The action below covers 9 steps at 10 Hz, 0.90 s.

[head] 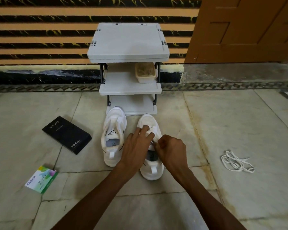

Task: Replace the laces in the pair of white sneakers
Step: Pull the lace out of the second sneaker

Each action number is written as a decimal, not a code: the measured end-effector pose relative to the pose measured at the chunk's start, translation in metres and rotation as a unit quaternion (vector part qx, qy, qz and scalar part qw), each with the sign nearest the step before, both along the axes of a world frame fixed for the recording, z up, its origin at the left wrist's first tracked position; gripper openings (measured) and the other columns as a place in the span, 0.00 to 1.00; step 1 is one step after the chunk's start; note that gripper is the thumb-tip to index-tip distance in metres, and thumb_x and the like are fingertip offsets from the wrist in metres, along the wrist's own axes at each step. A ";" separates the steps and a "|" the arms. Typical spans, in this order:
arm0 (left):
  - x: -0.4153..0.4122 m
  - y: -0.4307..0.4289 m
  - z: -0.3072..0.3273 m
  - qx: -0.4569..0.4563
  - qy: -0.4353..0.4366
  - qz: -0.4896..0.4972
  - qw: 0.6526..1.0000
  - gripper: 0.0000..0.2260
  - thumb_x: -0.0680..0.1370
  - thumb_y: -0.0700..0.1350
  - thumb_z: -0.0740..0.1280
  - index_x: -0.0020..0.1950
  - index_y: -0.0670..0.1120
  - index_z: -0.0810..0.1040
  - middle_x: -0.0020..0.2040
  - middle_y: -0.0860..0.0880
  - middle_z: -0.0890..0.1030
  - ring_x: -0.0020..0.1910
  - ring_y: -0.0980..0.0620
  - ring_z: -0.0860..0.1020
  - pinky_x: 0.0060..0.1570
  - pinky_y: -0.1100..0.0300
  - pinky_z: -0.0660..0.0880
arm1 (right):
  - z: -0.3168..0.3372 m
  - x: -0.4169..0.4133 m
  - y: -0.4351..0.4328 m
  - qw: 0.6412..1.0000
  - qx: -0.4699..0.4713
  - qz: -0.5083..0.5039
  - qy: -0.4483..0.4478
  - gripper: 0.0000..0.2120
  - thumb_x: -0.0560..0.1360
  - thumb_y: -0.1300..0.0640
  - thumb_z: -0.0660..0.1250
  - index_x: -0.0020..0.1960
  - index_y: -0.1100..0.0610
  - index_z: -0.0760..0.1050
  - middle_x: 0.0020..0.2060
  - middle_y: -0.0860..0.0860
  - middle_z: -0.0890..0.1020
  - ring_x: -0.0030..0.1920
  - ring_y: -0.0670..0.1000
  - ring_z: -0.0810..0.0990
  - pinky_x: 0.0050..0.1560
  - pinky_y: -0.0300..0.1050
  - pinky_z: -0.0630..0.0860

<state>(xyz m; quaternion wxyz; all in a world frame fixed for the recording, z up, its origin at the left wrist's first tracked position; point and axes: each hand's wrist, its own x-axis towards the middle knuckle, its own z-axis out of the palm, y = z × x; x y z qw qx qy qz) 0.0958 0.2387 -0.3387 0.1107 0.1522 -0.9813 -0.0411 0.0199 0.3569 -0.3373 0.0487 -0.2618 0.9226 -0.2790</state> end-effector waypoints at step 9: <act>-0.024 -0.027 0.048 0.597 0.214 0.192 0.749 0.15 0.78 0.34 0.61 0.37 0.48 0.80 0.39 0.51 0.82 0.45 0.50 0.78 0.48 0.58 0.74 | -0.011 -0.006 0.004 0.964 -0.198 -0.064 -0.165 0.03 0.69 0.61 0.76 0.39 0.56 0.83 0.31 0.46 0.83 0.32 0.42 0.82 0.37 0.34 0.78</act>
